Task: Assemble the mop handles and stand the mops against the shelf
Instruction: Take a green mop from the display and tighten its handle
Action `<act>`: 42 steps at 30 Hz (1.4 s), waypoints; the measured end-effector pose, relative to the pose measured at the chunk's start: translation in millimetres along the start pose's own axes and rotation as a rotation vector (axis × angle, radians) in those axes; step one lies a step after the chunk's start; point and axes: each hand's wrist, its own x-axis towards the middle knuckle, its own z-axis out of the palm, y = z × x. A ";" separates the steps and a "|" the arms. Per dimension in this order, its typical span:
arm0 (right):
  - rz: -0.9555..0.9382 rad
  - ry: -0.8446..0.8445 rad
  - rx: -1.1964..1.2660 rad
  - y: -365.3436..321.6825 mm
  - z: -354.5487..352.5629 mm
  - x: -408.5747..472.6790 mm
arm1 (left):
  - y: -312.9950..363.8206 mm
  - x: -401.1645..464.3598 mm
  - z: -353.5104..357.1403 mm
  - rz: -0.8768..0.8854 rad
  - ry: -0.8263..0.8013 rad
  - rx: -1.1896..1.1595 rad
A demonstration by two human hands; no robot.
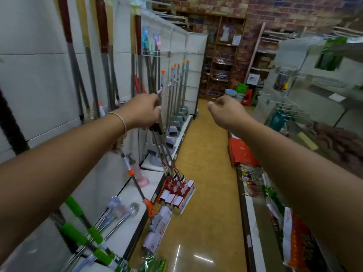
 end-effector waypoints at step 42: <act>-0.454 -1.024 0.096 -80.6 417.8 55.8 | -216.8 -183.5 132.5 -1.227 0.042 0.058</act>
